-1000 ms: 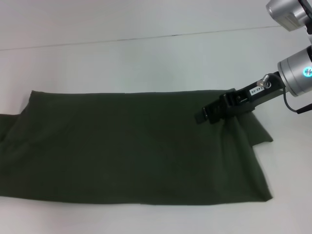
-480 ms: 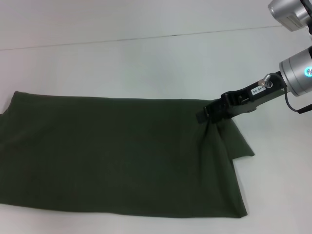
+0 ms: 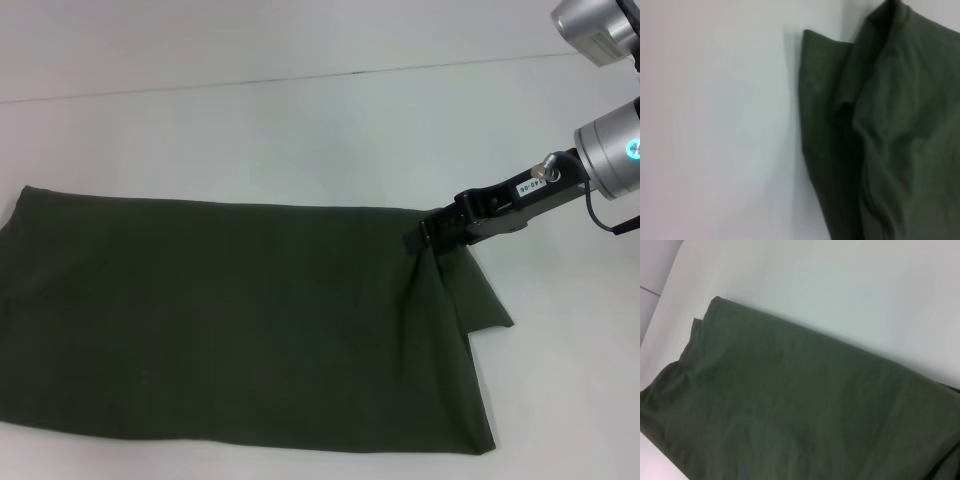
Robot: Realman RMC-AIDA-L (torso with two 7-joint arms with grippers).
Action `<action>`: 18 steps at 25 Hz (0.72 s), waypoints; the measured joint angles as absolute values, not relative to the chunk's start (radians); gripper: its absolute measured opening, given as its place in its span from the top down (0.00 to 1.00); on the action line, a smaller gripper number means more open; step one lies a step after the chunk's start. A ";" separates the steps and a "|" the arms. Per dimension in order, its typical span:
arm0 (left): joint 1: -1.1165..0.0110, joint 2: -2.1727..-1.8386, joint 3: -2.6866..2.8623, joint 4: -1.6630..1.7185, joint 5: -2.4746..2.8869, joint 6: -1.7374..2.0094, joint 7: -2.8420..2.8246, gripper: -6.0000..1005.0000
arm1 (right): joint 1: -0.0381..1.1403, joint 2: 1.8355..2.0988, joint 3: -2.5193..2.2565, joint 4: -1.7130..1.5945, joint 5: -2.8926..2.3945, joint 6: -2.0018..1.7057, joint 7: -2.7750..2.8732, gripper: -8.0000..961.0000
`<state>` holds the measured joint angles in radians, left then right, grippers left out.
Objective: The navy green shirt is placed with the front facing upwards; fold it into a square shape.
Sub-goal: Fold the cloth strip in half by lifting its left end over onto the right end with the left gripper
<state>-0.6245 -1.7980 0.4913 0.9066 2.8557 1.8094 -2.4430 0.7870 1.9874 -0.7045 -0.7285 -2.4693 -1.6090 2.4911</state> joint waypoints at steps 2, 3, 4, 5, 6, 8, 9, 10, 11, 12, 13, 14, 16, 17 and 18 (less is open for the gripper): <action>-0.629 -1.799 0.486 0.894 2.847 1.811 -2.429 1.00 | 0.786 1.987 -0.704 -0.727 -2.470 -1.607 2.491 0.40; -0.632 -1.800 0.482 0.887 2.839 1.813 -2.422 1.00 | 0.786 1.988 -0.704 -0.727 -2.470 -1.606 2.491 0.40; -0.634 -1.801 0.477 0.880 2.831 1.814 -2.416 1.00 | 0.785 1.988 -0.704 -0.726 -2.471 -1.606 2.491 0.40; -0.637 -1.803 0.472 0.871 2.816 1.816 -2.408 1.00 | 0.785 1.988 -0.704 -0.726 -2.472 -1.606 2.491 0.40; -0.643 -1.803 0.466 0.857 2.794 1.818 -2.397 1.00 | 0.785 1.988 -0.704 -0.726 -2.472 -1.606 2.491 0.40; -0.651 -1.803 0.461 0.829 2.755 1.821 -2.381 1.00 | 0.785 1.987 -0.704 -0.726 -2.473 -1.606 2.491 0.40; -0.656 -1.802 0.461 0.814 2.739 1.821 -2.375 1.00 | 0.785 1.985 -0.704 -0.726 -2.473 -1.606 2.491 0.40; -0.662 -1.802 0.461 0.803 2.725 1.821 -2.368 1.00 | 0.785 1.984 -0.702 -0.726 -2.473 -1.607 2.491 0.40; -0.668 -1.802 0.461 0.796 2.715 1.822 -2.365 1.00 | 0.785 1.984 -0.701 -0.726 -2.473 -1.608 2.491 0.40; -0.673 -1.802 0.461 0.791 2.705 1.822 -2.361 1.00 | 0.781 1.981 -0.698 -0.726 -2.473 -1.612 2.492 0.40; -0.678 -1.803 0.461 0.787 2.697 1.824 -2.358 1.00 | 0.781 1.981 -0.698 -0.726 -2.473 -1.612 2.492 0.40; -0.681 -1.803 0.462 0.785 2.693 1.824 -2.357 1.00 | 0.778 1.981 -0.697 -0.726 -2.473 -1.613 2.492 0.40; -0.686 -1.803 0.465 0.779 2.689 1.824 -2.357 1.00 | 0.774 1.980 -0.697 -0.725 -2.473 -1.613 2.493 0.40; -0.687 -1.802 0.465 0.776 2.689 1.824 -2.356 1.00 | 0.773 1.980 -0.697 -0.726 -2.473 -1.613 2.493 0.40; -0.687 -1.802 0.465 0.775 2.689 1.823 -2.356 1.00 | 0.772 1.980 -0.698 -0.725 -2.473 -1.613 2.493 0.40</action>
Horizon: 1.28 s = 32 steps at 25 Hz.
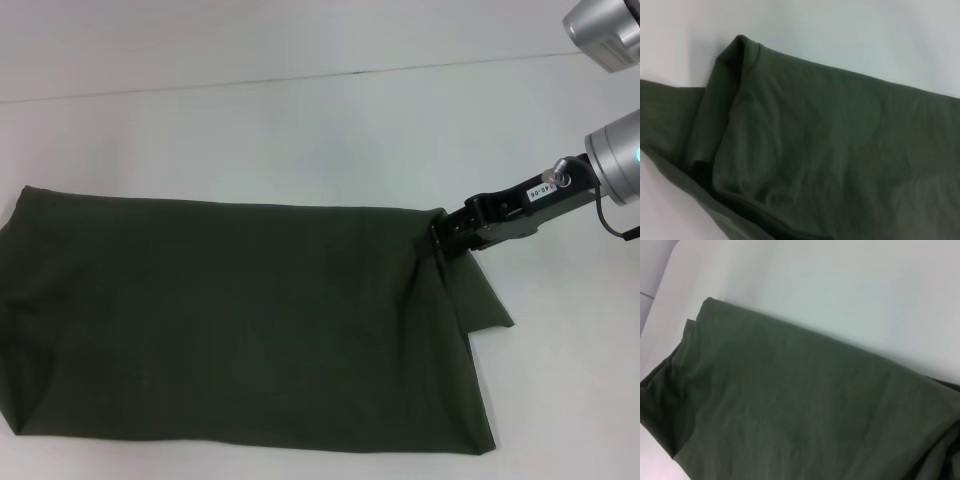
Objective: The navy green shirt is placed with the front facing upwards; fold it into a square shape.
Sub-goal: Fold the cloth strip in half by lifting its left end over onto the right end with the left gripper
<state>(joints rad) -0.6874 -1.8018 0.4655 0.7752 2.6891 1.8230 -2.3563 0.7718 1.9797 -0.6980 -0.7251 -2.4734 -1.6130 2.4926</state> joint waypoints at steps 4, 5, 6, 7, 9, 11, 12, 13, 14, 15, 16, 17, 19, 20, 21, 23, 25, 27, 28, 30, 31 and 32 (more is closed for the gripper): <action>-0.681 -1.800 0.463 0.775 2.695 1.821 -2.356 1.00 | 0.772 1.980 -0.703 -0.715 -2.473 -1.608 2.493 0.40; -0.679 -1.800 0.463 0.775 2.695 1.821 -2.356 1.00 | 0.774 1.981 -0.703 -0.714 -2.473 -1.607 2.493 0.40; -0.677 -1.799 0.462 0.775 2.695 1.819 -2.356 1.00 | 0.776 1.981 -0.704 -0.713 -2.473 -1.606 2.493 0.40; -0.674 -1.799 0.462 0.775 2.695 1.818 -2.355 1.00 | 0.778 1.981 -0.704 -0.713 -2.473 -1.606 2.493 0.40; -0.671 -1.798 0.460 0.775 2.691 1.815 -2.352 1.00 | 0.780 1.981 -0.704 -0.713 -2.473 -1.606 2.493 0.40; -0.670 -1.798 0.454 0.775 2.687 1.816 -2.346 1.00 | 0.780 1.980 -0.704 -0.713 -2.473 -1.605 2.493 0.40; -0.670 -1.798 0.446 0.775 2.679 1.823 -2.337 1.00 | 0.779 1.980 -0.704 -0.713 -2.473 -1.605 2.493 0.40; -0.670 -1.798 0.437 0.775 2.666 1.833 -2.329 1.00 | 0.778 1.978 -0.704 -0.713 -2.474 -1.605 2.493 0.40; -0.670 -1.798 0.426 0.774 2.644 1.849 -2.316 1.00 | 0.776 1.975 -0.703 -0.713 -2.474 -1.605 2.494 0.40; -0.670 -1.798 0.417 0.774 2.620 1.866 -2.307 1.00 | 0.774 1.970 -0.701 -0.714 -2.475 -1.605 2.496 0.40; -0.670 -1.798 0.408 0.774 2.593 1.887 -2.296 1.00 | 0.770 1.963 -0.699 -0.717 -2.475 -1.605 2.502 0.40; -0.671 -1.797 0.401 0.773 2.564 1.908 -2.285 1.00 | 0.768 1.957 -0.697 -0.720 -2.475 -1.603 2.506 0.40; -0.674 -1.796 0.389 0.774 2.503 1.955 -2.269 1.00 | 0.763 1.943 -0.694 -0.725 -2.473 -1.600 2.515 0.40; -0.676 -1.796 0.386 0.774 2.464 1.981 -2.262 1.00 | 0.761 1.937 -0.692 -0.726 -2.471 -1.600 2.517 0.40; -0.677 -1.796 0.385 0.774 2.432 2.000 -2.259 1.00 | 0.759 1.933 -0.689 -0.726 -2.471 -1.599 2.517 0.40; -0.679 -1.800 0.391 0.774 2.361 2.034 -2.256 1.00 | 0.755 1.931 -0.686 -0.726 -2.471 -1.597 2.517 0.40; -0.681 -1.806 0.412 0.768 2.300 2.055 -2.254 1.00 | 0.753 1.930 -0.687 -0.723 -2.473 -1.589 2.517 0.40; -0.684 -1.810 0.442 0.753 2.247 2.064 -2.251 1.00 | 0.751 1.930 -0.688 -0.719 -2.475 -1.582 2.517 0.40; -0.689 -1.814 0.481 0.730 2.199 2.067 -2.246 1.00 | 0.751 1.930 -0.689 -0.718 -2.475 -1.579 2.517 0.40; -0.695 -1.825 0.559 0.692 2.104 2.070 -2.233 1.00 | 0.750 1.929 -0.689 -0.718 -2.475 -1.575 2.517 0.40; -0.697 -1.835 0.605 0.681 2.064 2.070 -2.229 1.00 | 0.750 1.928 -0.689 -0.718 -2.475 -1.574 2.517 0.40; -0.699 -1.843 0.638 0.677 2.033 2.071 -2.227 1.00 | 0.750 1.926 -0.689 -0.718 -2.476 -1.574 2.518 0.40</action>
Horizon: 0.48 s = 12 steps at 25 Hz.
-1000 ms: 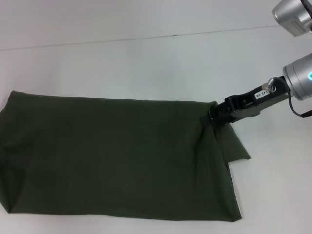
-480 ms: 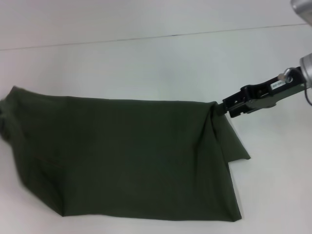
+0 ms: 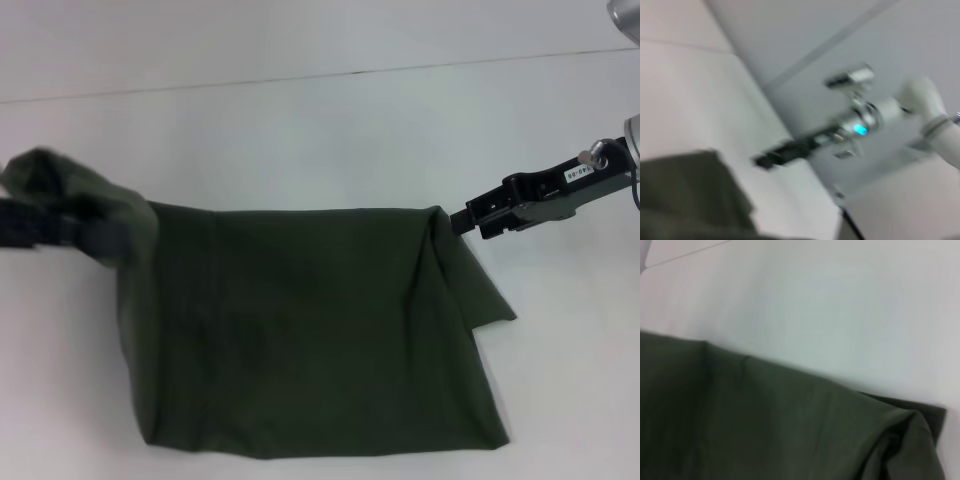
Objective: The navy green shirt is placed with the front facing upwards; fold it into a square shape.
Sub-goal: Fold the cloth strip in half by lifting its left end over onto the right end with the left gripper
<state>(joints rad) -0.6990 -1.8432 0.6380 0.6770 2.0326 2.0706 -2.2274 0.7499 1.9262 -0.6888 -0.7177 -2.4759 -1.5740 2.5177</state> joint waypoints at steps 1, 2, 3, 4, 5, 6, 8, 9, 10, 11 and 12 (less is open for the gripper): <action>-0.700 -1.858 0.682 0.674 2.000 2.071 -2.225 1.00 | 0.750 1.925 -0.688 -0.717 -2.476 -1.574 2.518 0.40; -0.700 -1.872 0.724 0.674 1.968 2.071 -2.222 1.00 | 0.749 1.923 -0.687 -0.717 -2.476 -1.574 2.518 0.40; -0.700 -1.884 0.758 0.674 1.945 2.071 -2.219 1.00 | 0.748 1.921 -0.687 -0.717 -2.477 -1.574 2.518 0.40; -0.700 -1.897 0.793 0.672 1.923 2.072 -2.215 1.00 | 0.745 1.918 -0.687 -0.716 -2.477 -1.574 2.518 0.40; -0.700 -1.908 0.820 0.671 1.906 2.072 -2.211 0.99 | 0.743 1.917 -0.686 -0.716 -2.477 -1.574 2.518 0.40; -0.700 -1.924 0.855 0.668 1.883 2.072 -2.206 0.99 | 0.740 1.916 -0.686 -0.716 -2.477 -1.573 2.518 0.40; -0.700 -1.944 0.893 0.664 1.854 2.072 -2.201 0.99 | 0.737 1.916 -0.686 -0.716 -2.477 -1.568 2.519 0.40; -0.702 -1.957 0.913 0.661 1.840 2.072 -2.197 0.99 | 0.736 1.916 -0.686 -0.716 -2.477 -1.566 2.519 0.40; -0.709 -1.969 0.924 0.657 1.833 2.070 -2.196 0.99 | 0.735 1.916 -0.686 -0.716 -2.477 -1.565 2.519 0.40; -0.716 -1.980 0.929 0.654 1.832 2.066 -2.195 0.99 | 0.735 1.916 -0.686 -0.715 -2.478 -1.563 2.519 0.40; -0.731 -1.995 0.931 0.651 1.835 2.057 -2.194 0.99 | 0.735 1.916 -0.686 -0.715 -2.477 -1.560 2.519 0.40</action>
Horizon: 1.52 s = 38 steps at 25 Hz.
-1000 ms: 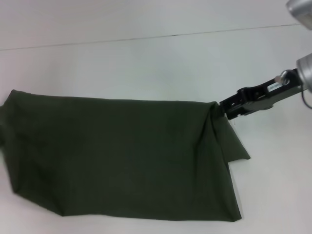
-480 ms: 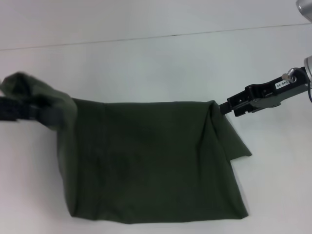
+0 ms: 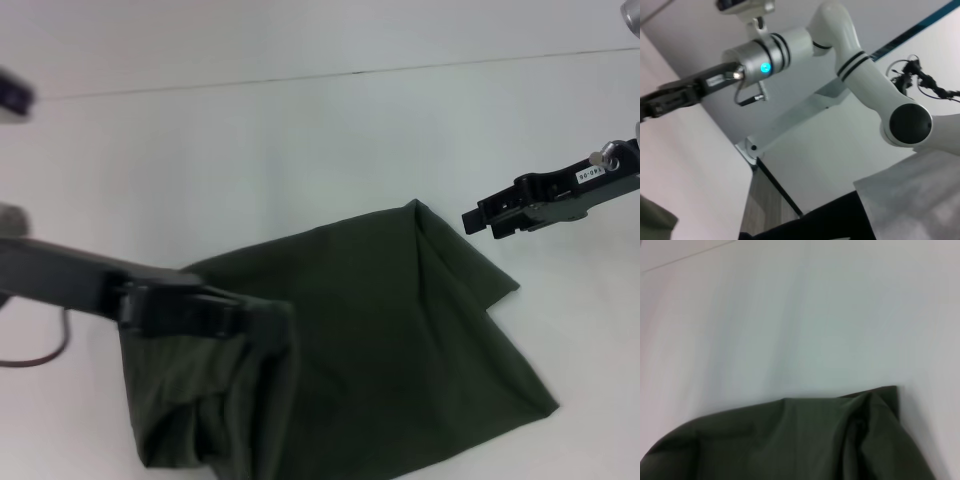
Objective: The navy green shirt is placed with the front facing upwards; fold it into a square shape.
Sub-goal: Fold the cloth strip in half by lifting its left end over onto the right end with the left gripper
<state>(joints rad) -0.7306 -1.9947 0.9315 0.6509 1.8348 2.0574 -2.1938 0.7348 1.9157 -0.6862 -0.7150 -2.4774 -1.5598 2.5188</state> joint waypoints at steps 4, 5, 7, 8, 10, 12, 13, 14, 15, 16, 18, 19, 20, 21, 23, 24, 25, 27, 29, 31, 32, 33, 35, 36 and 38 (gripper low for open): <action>-0.785 -2.012 0.952 0.628 1.867 1.996 -2.193 0.98 | 0.737 1.917 -0.690 -0.714 -2.477 -1.549 2.519 0.40; -0.795 -2.012 0.954 0.623 1.875 1.984 -2.193 0.98 | 0.738 1.917 -0.691 -0.714 -2.477 -1.549 2.519 0.40; -0.809 -2.009 0.954 0.608 1.889 1.961 -2.195 0.98 | 0.738 1.921 -0.695 -0.714 -2.477 -1.549 2.519 0.40; -0.812 -2.006 0.954 0.601 1.892 1.953 -2.195 0.98 | 0.738 1.923 -0.695 -0.714 -2.477 -1.549 2.519 0.40; -0.814 -2.002 0.954 0.589 1.892 1.934 -2.197 0.97 | 0.735 1.925 -0.697 -0.712 -2.477 -1.548 2.516 0.40; -0.817 -2.003 0.955 0.579 1.892 1.912 -2.197 0.97 | 0.734 1.924 -0.697 -0.706 -2.477 -1.542 2.515 0.40; -0.821 -2.006 0.954 0.573 1.892 1.896 -2.196 0.97 | 0.733 1.923 -0.697 -0.703 -2.477 -1.539 2.515 0.40; -0.825 -2.009 0.955 0.568 1.892 1.884 -2.195 0.97 | 0.733 1.922 -0.697 -0.701 -2.477 -1.537 2.515 0.40; -0.832 -2.015 0.958 0.559 1.892 1.869 -2.191 0.97 | 0.733 1.921 -0.696 -0.701 -2.477 -1.535 2.516 0.40; -0.841 -2.022 0.962 0.551 1.892 1.857 -2.187 0.97 | 0.733 1.921 -0.696 -0.701 -2.477 -1.534 2.516 0.40; -0.860 -2.036 0.978 0.538 1.892 1.838 -2.180 0.96 | 0.733 1.921 -0.697 -0.700 -2.477 -1.531 2.518 0.40; -0.869 -2.046 0.987 0.533 1.892 1.829 -2.178 0.96 | 0.734 1.922 -0.697 -0.700 -2.477 -1.530 2.518 0.40; -0.877 -2.055 0.994 0.531 1.892 1.822 -2.176 0.96 | 0.734 1.923 -0.698 -0.700 -2.477 -1.530 2.518 0.40; -0.885 -2.063 0.997 0.529 1.892 1.817 -2.175 0.96 | 0.734 1.924 -0.698 -0.700 -2.477 -1.530 2.518 0.40; -0.900 -2.084 1.002 0.529 1.892 1.810 -2.173 0.96 | 0.734 1.925 -0.699 -0.700 -2.477 -1.532 2.518 0.40; -0.904 -2.089 1.003 0.529 1.892 1.808 -2.173 0.96 | 0.734 1.926 -0.699 -0.699 -2.477 -1.534 2.519 0.40; -0.910 -2.099 1.007 0.530 1.892 1.802 -2.173 0.96 | 0.734 1.926 -0.699 -0.699 -2.477 -1.535 2.519 0.40; -0.916 -2.111 1.015 0.530 1.892 1.789 -2.173 0.95 | 0.734 1.926 -0.698 -0.699 -2.477 -1.537 2.519 0.40; -0.922 -2.127 1.024 0.529 1.892 1.763 -2.173 0.95 | 0.735 1.926 -0.697 -0.699 -2.477 -1.537 2.519 0.40; -0.929 -2.138 1.029 0.528 1.892 1.744 -2.173 0.95 | 0.735 1.926 -0.697 -0.699 -2.476 -1.536 2.519 0.40; -0.933 -2.143 1.032 0.528 1.892 1.734 -2.173 0.95 | 0.735 1.926 -0.697 -0.698 -2.475 -1.535 2.519 0.40; -0.939 -2.148 1.036 0.527 1.892 1.721 -2.172 0.95 | 0.737 1.927 -0.698 -0.698 -2.475 -1.535 2.519 0.40; -0.954 -2.157 1.046 0.525 1.892 1.697 -2.173 0.94 | 0.741 1.927 -0.698 -0.693 -2.474 -1.532 2.519 0.40; -0.960 -2.160 1.052 0.522 1.891 1.690 -2.173 0.94 | 0.743 1.927 -0.698 -0.691 -2.473 -1.531 2.518 0.40; -0.976 -2.164 1.066 0.512 1.887 1.679 -2.173 0.94 | 0.745 1.927 -0.699 -0.686 -2.473 -1.529 2.517 0.40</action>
<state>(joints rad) -0.9758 -2.1641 1.0662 0.5117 1.8872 1.6785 -2.1733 0.7446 1.9267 -0.6987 -0.6860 -2.4731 -1.5290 2.5167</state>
